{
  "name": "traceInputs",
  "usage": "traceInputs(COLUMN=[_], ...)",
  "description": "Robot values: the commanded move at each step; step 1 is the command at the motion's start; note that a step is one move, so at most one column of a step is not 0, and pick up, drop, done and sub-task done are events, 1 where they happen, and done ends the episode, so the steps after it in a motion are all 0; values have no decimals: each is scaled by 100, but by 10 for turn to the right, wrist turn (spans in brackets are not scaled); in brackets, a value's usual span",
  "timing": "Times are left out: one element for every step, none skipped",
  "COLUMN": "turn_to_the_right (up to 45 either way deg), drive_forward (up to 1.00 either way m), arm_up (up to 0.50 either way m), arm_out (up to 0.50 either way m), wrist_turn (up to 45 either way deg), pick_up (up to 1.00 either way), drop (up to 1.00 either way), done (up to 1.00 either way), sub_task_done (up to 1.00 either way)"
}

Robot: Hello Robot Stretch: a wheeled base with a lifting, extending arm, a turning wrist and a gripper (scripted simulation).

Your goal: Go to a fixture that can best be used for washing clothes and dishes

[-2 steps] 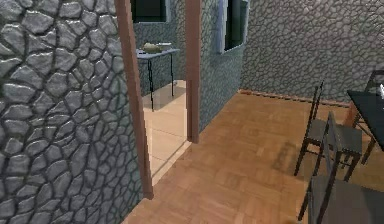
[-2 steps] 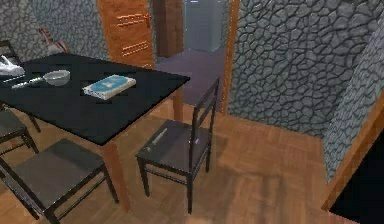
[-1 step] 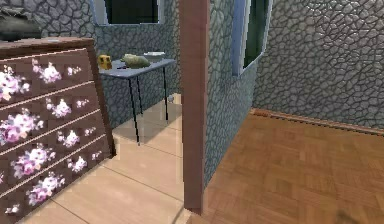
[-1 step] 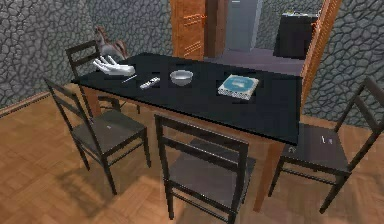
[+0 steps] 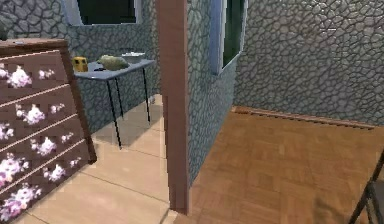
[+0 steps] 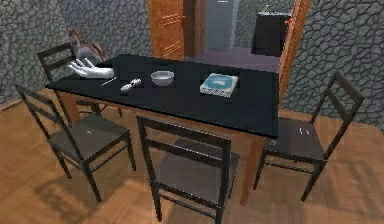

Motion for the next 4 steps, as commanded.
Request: traceInputs(turn_to_the_right=[30, 0, 120, 0], drive_forward=[0, 25, 0, 15], arm_up=[0, 0, 0, 0], arm_out=[0, 0, 0, 0], wrist_turn=[0, 0, 0, 0], pick_up=[0, 0, 0, 0], drop=[0, 0, 0, 0], done=[0, 0, 0, 0], sub_task_done=[0, 0, 0, 0])
